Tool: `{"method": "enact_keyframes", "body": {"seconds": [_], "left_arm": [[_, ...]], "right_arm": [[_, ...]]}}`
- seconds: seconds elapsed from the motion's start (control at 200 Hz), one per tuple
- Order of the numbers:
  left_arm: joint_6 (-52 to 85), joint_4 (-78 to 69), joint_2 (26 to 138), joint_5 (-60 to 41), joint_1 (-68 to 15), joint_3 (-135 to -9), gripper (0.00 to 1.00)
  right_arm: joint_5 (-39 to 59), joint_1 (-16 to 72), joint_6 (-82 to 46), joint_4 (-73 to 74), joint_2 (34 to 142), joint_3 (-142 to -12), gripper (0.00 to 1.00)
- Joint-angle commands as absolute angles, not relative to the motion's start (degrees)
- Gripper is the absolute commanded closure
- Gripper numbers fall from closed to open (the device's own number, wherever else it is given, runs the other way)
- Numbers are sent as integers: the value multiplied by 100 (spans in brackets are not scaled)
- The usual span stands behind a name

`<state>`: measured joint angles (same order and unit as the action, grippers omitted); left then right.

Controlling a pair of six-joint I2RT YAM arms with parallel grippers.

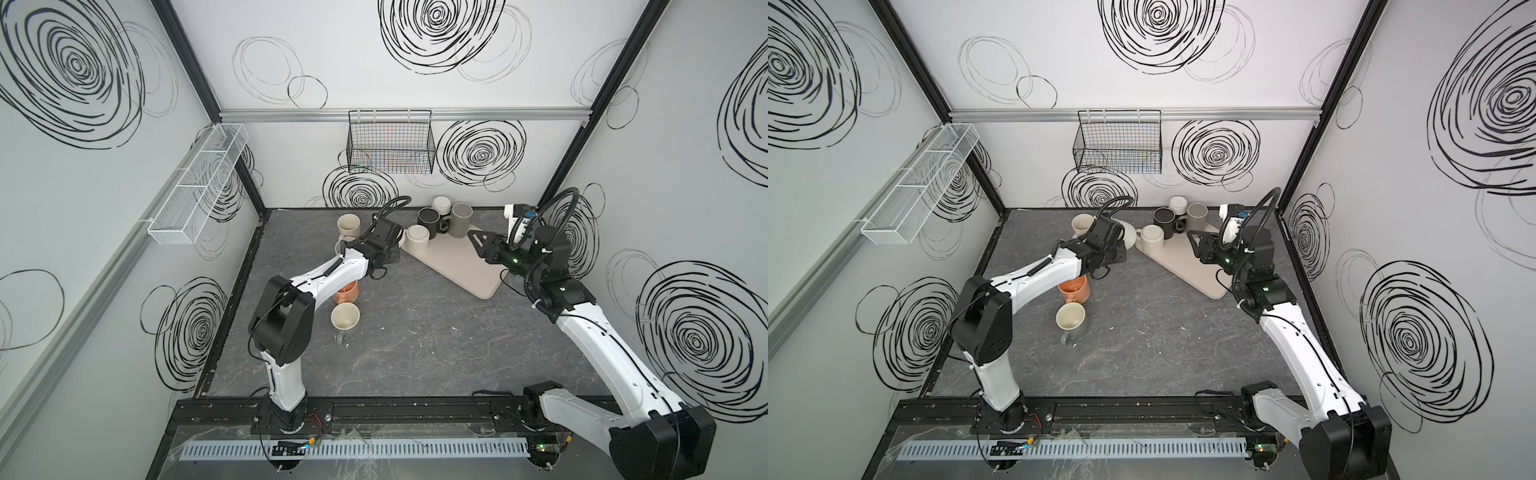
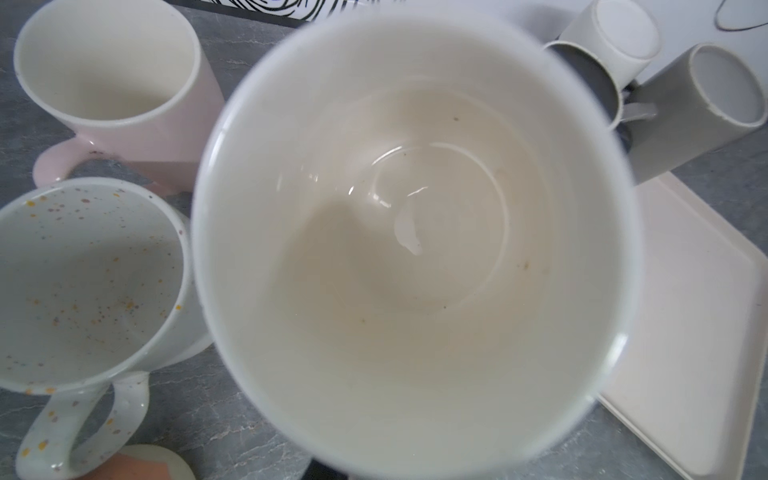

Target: Turn the mug right side up

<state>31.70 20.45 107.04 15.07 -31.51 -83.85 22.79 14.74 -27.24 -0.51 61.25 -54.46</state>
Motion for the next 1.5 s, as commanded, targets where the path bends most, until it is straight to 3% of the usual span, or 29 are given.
{"method": "enact_keyframes", "body": {"seconds": [0.0,1.066,1.271,1.496], "left_arm": [[2804,1749,10973,2084,-3133,-8971,100],[2452,2670,13889,3424,-2637,-12163,100],[2470,2814,13988,3542,-2576,-12210,100],[2539,2918,14071,3361,-2472,-12205,85]], "right_arm": [[2437,1425,-2712,-138,6139,-5457,55],[2812,1302,-2874,-198,7841,-5785,59],[2918,1298,-2887,-210,8072,-5843,59],[3030,1301,-2917,-220,8289,-5924,59]]}}
